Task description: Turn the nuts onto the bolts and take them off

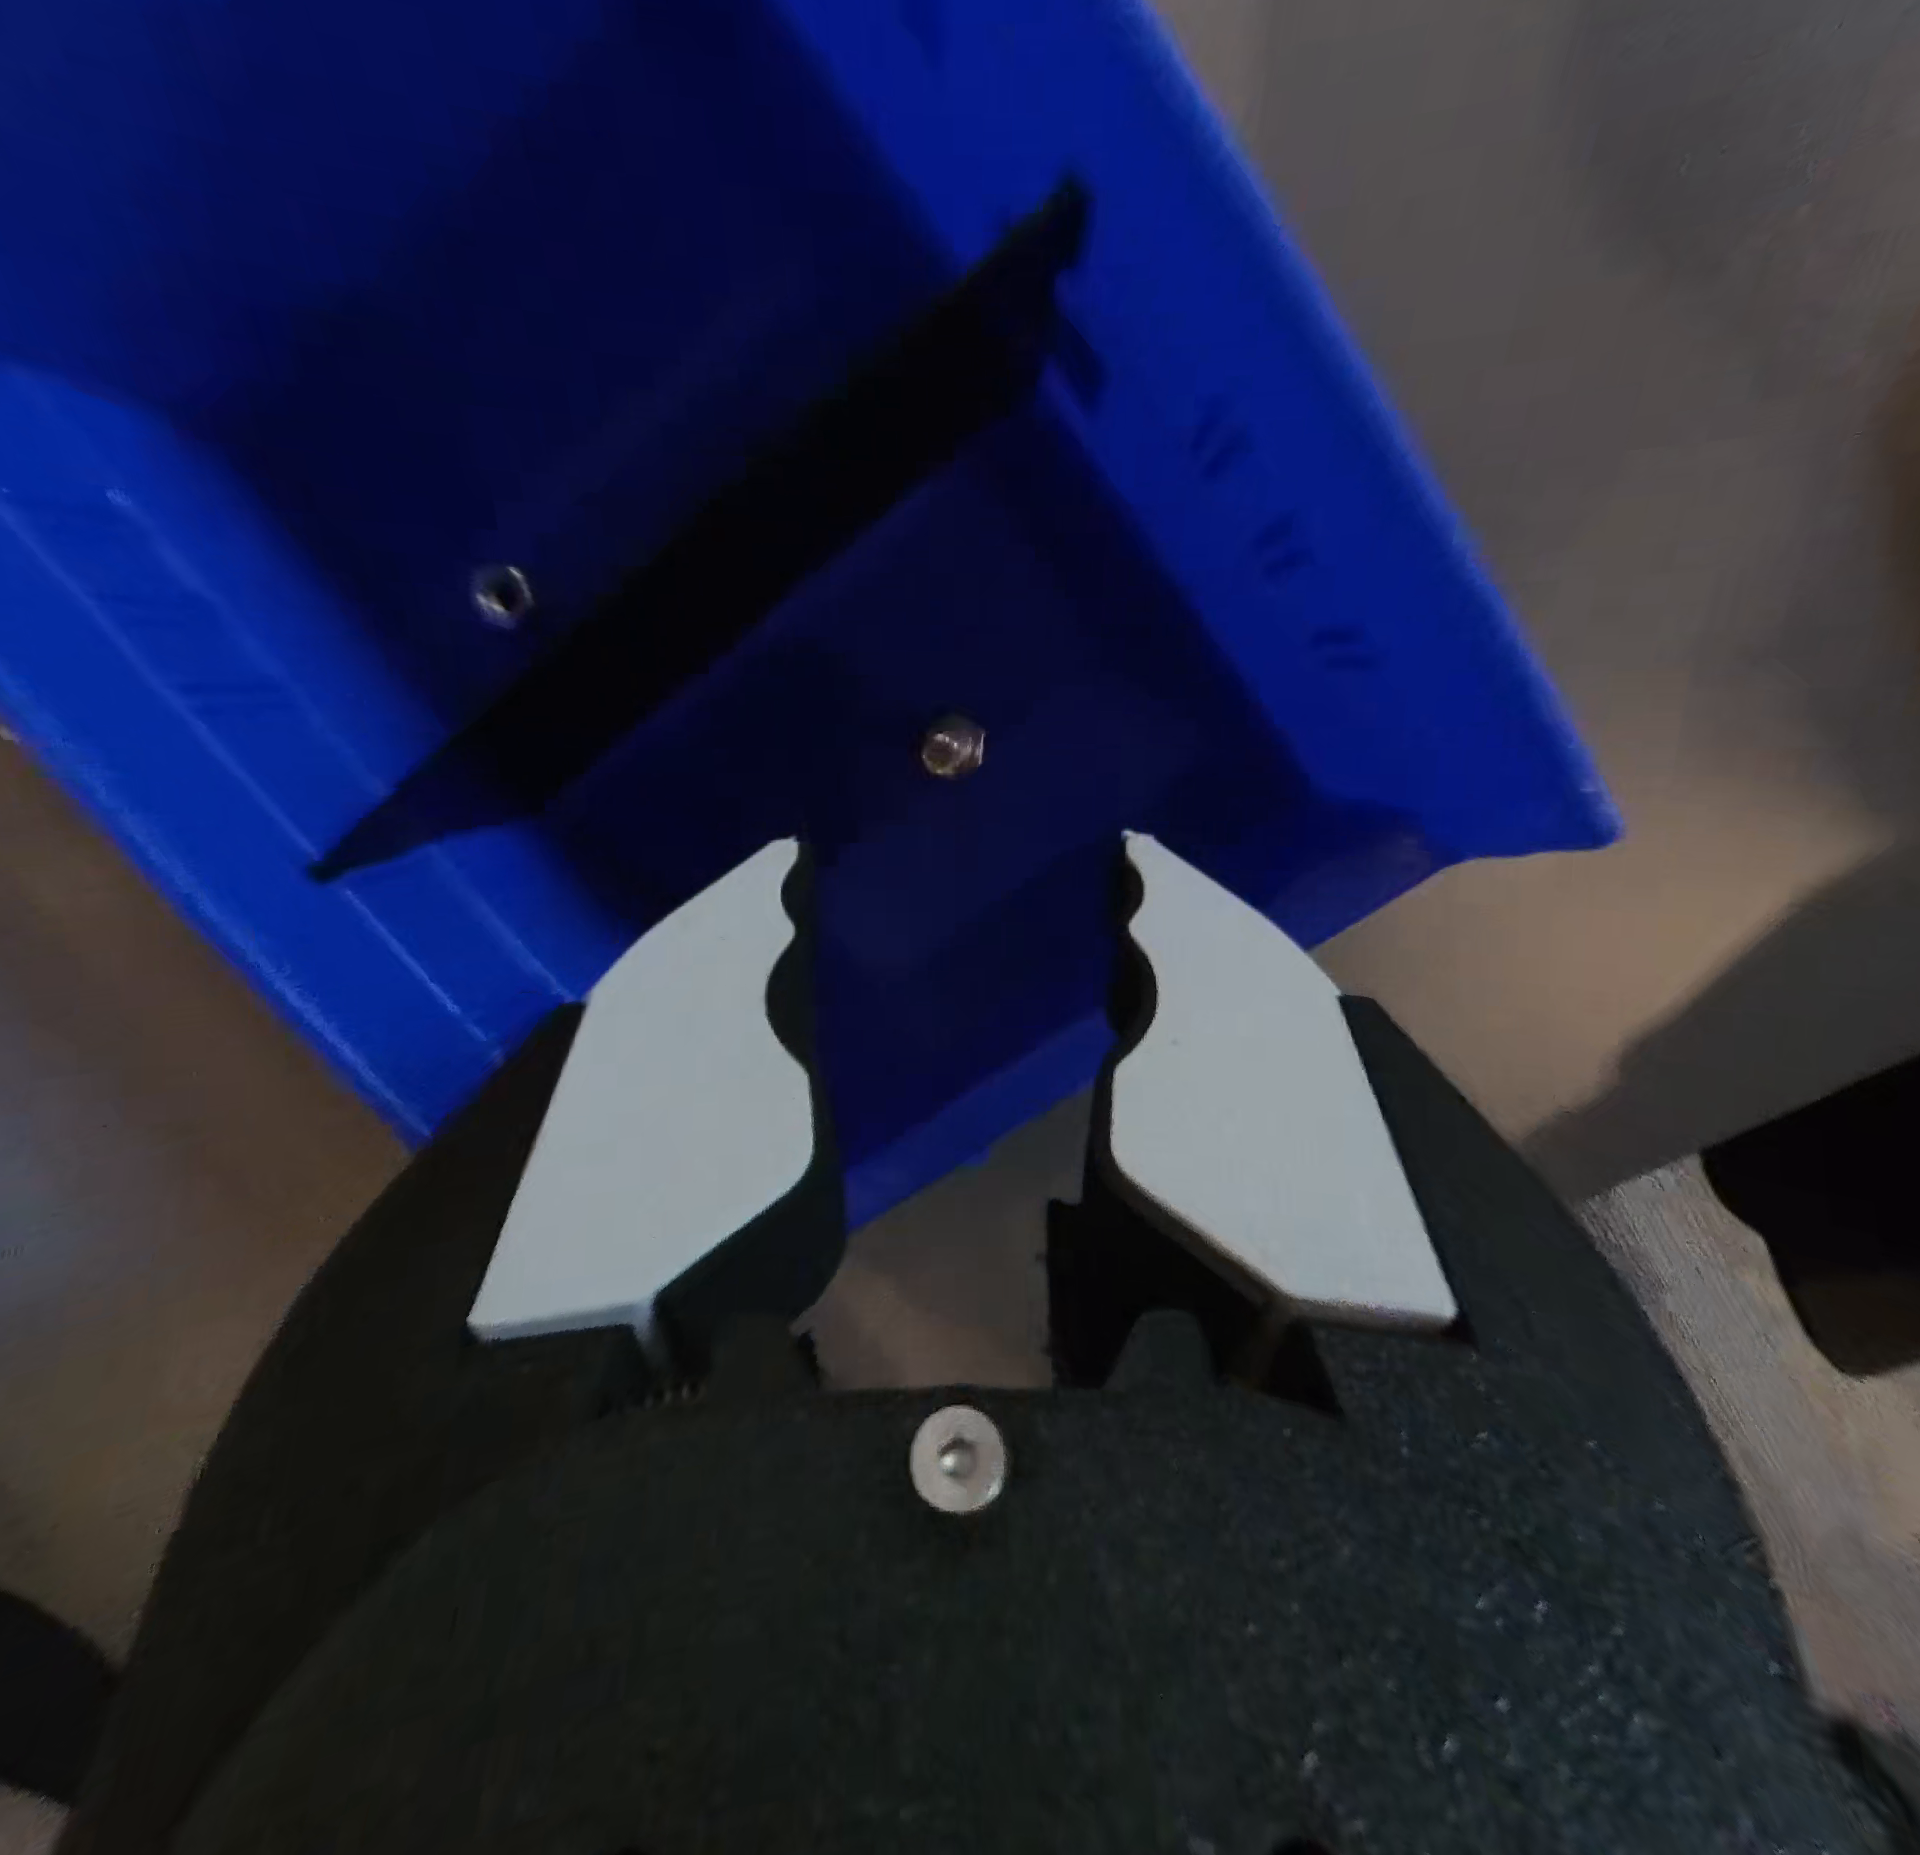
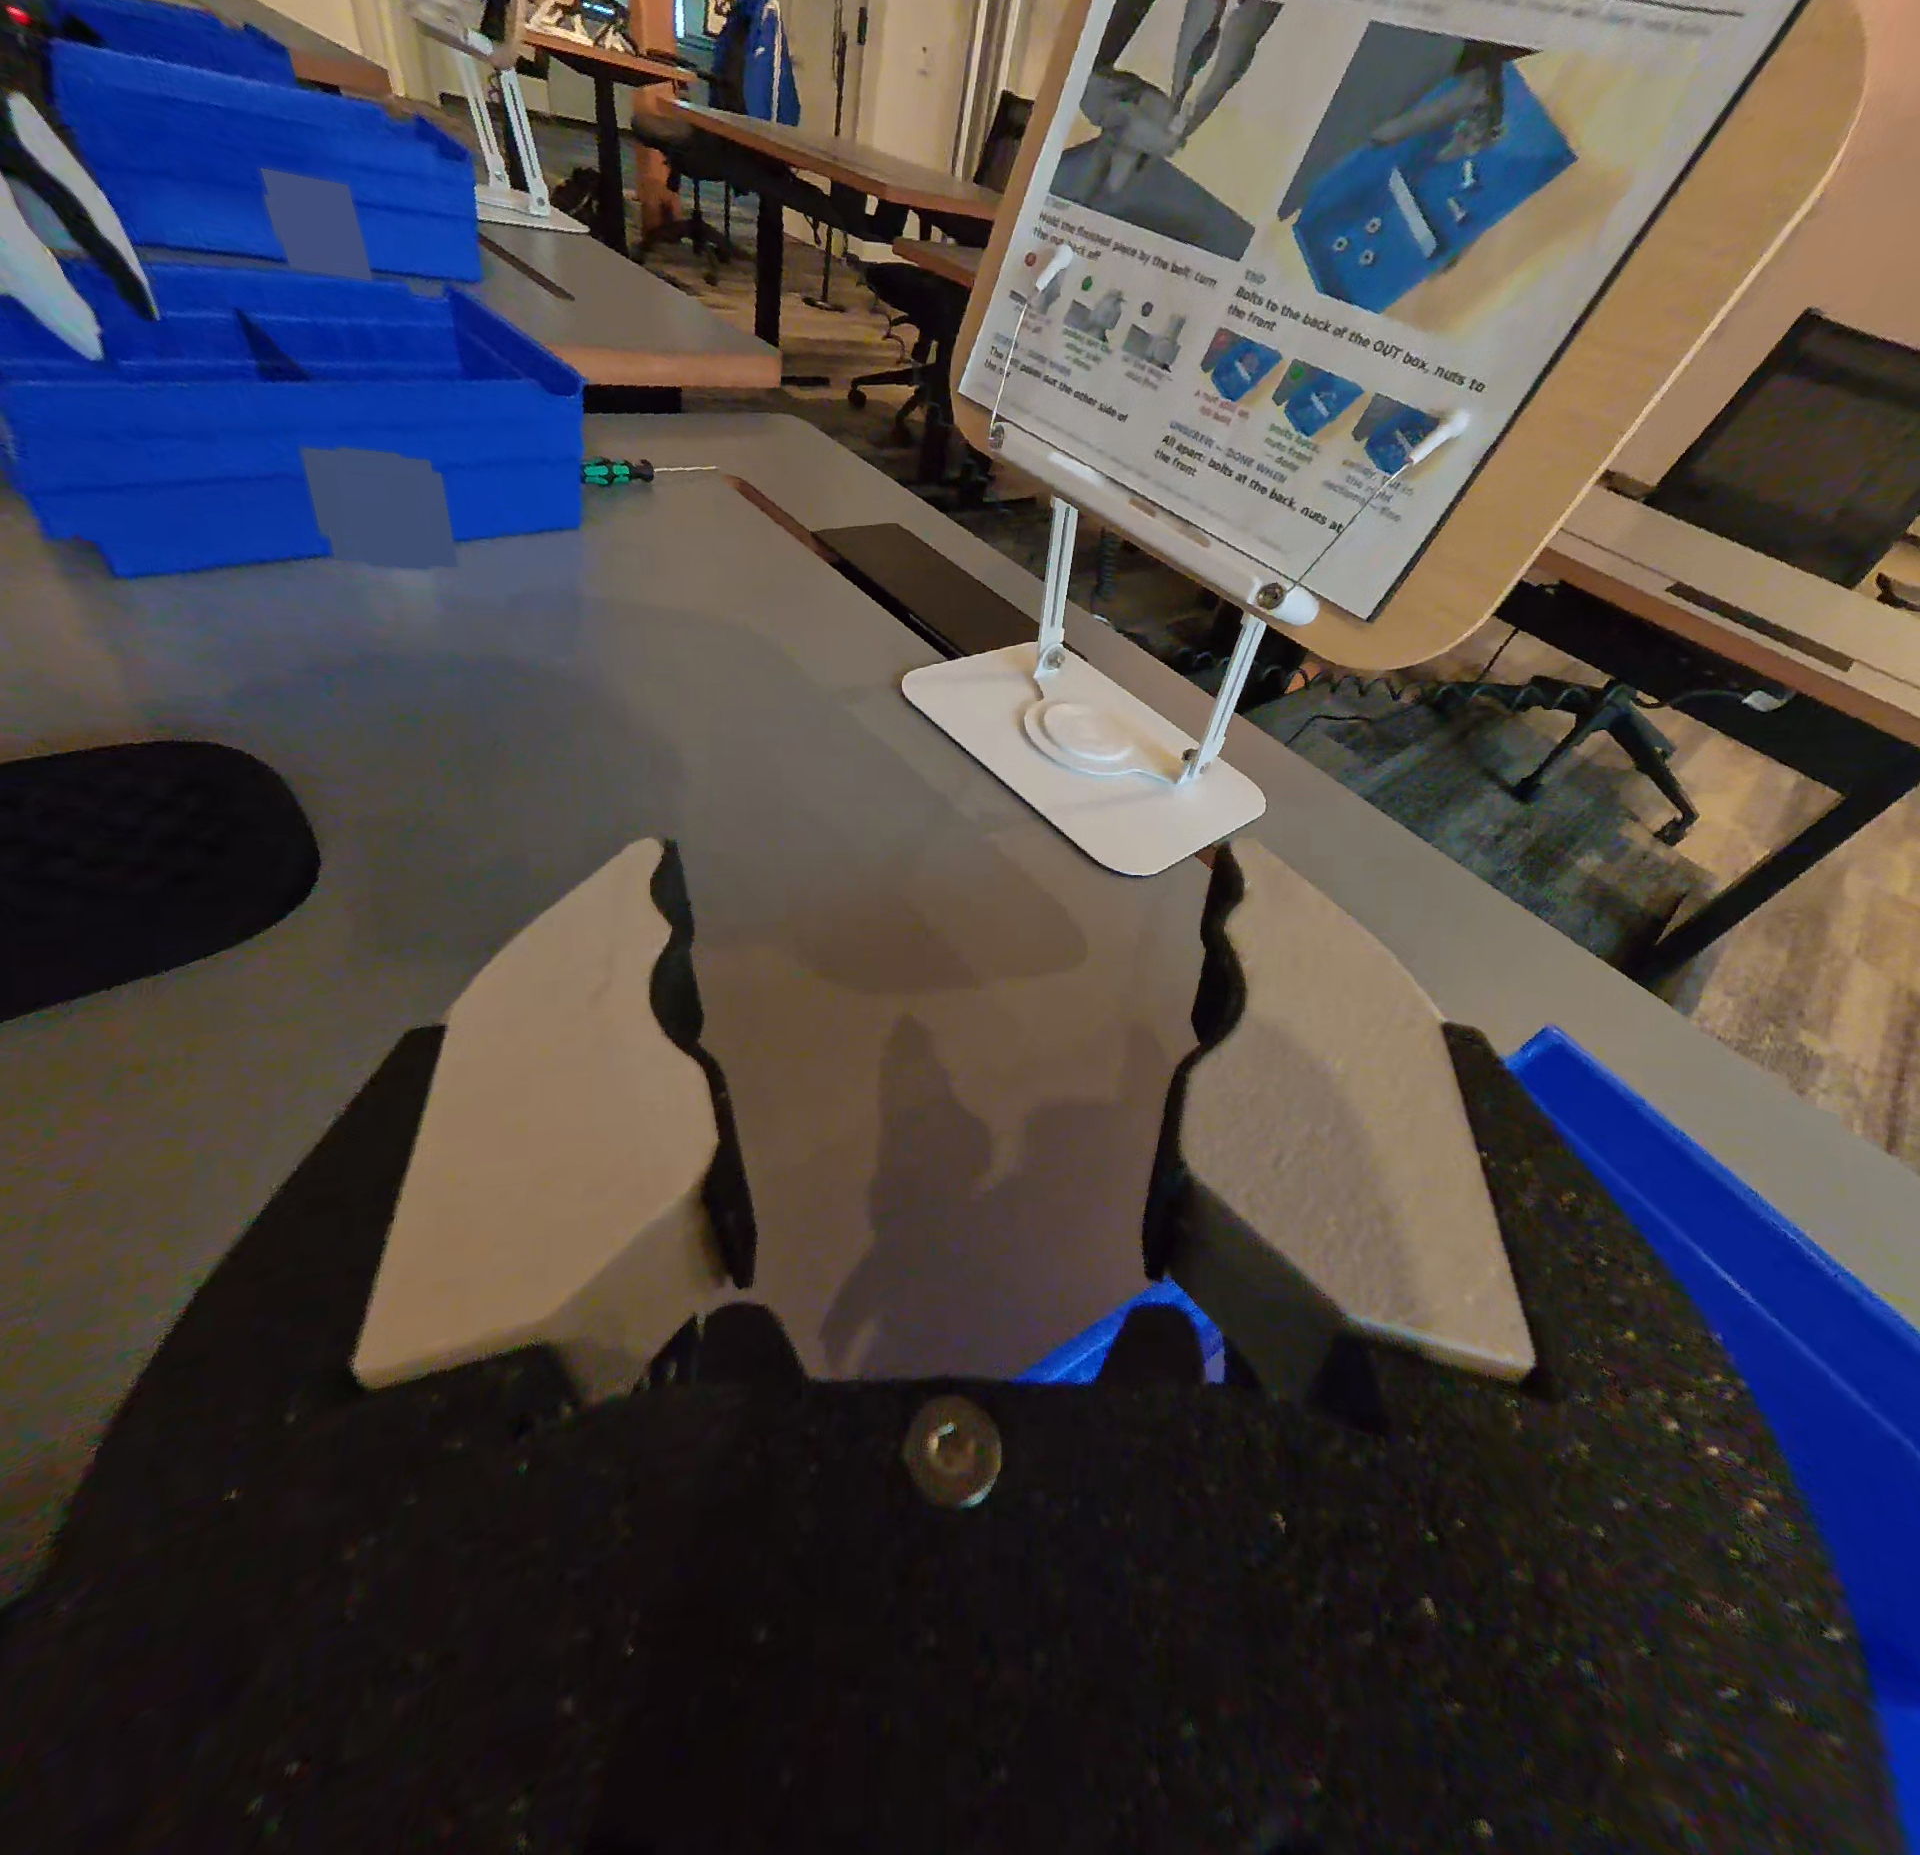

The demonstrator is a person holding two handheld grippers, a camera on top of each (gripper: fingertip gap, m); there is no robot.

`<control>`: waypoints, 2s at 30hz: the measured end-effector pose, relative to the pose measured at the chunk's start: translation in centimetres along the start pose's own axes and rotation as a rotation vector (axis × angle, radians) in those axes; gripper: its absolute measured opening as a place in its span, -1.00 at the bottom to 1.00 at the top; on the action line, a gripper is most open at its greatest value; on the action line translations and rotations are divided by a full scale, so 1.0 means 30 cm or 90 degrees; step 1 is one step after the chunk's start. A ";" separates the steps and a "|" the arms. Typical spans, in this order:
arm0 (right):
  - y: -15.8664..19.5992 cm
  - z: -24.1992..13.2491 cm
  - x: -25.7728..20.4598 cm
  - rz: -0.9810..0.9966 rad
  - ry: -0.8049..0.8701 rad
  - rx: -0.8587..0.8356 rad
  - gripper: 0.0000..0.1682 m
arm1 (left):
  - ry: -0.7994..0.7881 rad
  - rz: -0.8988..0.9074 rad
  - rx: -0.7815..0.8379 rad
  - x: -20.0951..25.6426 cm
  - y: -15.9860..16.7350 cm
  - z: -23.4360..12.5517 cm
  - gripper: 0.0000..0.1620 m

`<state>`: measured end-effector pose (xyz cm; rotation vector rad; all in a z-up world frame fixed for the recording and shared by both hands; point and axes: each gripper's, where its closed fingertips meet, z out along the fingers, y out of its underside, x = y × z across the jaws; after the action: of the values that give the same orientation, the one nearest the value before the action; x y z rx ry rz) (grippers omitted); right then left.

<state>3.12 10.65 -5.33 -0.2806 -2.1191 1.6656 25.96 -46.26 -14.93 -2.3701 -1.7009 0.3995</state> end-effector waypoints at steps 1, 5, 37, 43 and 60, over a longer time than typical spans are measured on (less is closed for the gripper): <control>0.004 0.001 -0.001 -0.003 -0.001 -0.004 0.11 | 0.007 -0.003 -0.023 -0.007 0.016 0.028 -0.32; 0.018 0.004 -0.001 -0.009 0.000 -0.017 0.11 | 0.010 0.010 -0.076 -0.023 0.048 0.109 -0.35; 0.039 0.018 -0.018 -0.025 -0.003 -0.044 0.10 | 0.030 0.058 -0.039 0.018 -0.073 0.050 -0.87; 0.045 0.025 -0.034 -0.031 -0.011 -0.053 0.10 | 0.007 0.190 0.021 0.171 -0.291 -0.093 -0.87; 0.039 0.031 -0.064 -0.044 -0.028 -0.057 0.08 | 0.130 0.523 0.037 0.817 -0.691 0.006 -0.88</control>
<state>4.28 9.36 -7.03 -0.1973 -2.2134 1.5546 14.77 -16.41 -11.14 -2.8414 -0.5604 0.2911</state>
